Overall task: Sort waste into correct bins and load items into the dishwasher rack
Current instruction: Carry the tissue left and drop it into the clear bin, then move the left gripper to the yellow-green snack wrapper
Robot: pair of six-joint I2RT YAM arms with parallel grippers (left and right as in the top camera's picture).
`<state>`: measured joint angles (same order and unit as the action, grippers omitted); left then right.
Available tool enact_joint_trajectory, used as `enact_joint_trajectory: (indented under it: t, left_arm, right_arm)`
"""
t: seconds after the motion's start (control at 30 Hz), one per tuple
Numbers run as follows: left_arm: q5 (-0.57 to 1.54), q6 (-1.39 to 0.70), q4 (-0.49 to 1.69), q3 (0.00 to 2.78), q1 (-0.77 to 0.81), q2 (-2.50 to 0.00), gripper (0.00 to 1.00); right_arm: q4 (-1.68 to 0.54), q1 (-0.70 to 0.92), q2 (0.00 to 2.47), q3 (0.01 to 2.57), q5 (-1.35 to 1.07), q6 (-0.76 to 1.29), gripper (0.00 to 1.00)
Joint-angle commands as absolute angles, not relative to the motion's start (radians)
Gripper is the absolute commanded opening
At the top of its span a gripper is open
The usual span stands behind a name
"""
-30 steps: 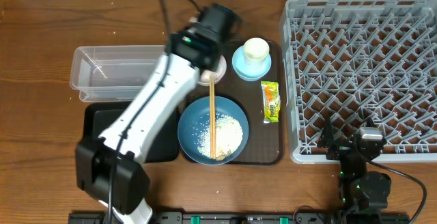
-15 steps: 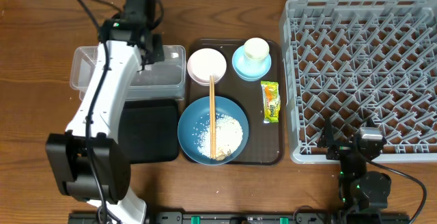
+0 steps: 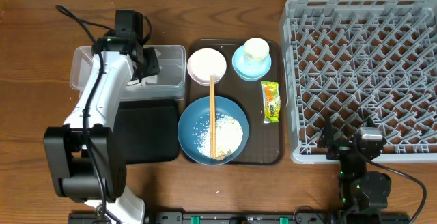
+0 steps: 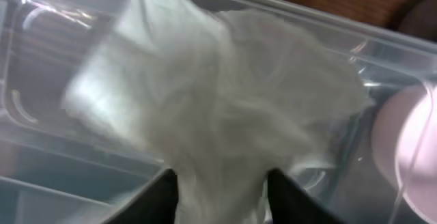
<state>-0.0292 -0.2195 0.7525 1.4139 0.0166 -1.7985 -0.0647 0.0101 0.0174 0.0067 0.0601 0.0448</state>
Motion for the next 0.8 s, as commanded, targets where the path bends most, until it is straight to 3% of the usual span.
enact_joint_trajectory:
  t: [0.0,0.4,0.77]
  left_arm:
    - [-0.022,-0.226,0.753,1.415,0.014,-1.797,0.52]
    - [0.204,-0.323,0.822,1.434,0.063,-1.555,0.57]
    - [0.220,-0.454,0.871,1.430,0.465,-1.470,0.57]
  right_arm:
    - [-0.068,0.010,0.014,0.006,0.063,0.055,0.99]
    - [-0.068,0.010,0.014,0.006,0.063,0.055,0.99]
    - [-0.068,0.010,0.014,0.006,0.063,0.055,0.99]
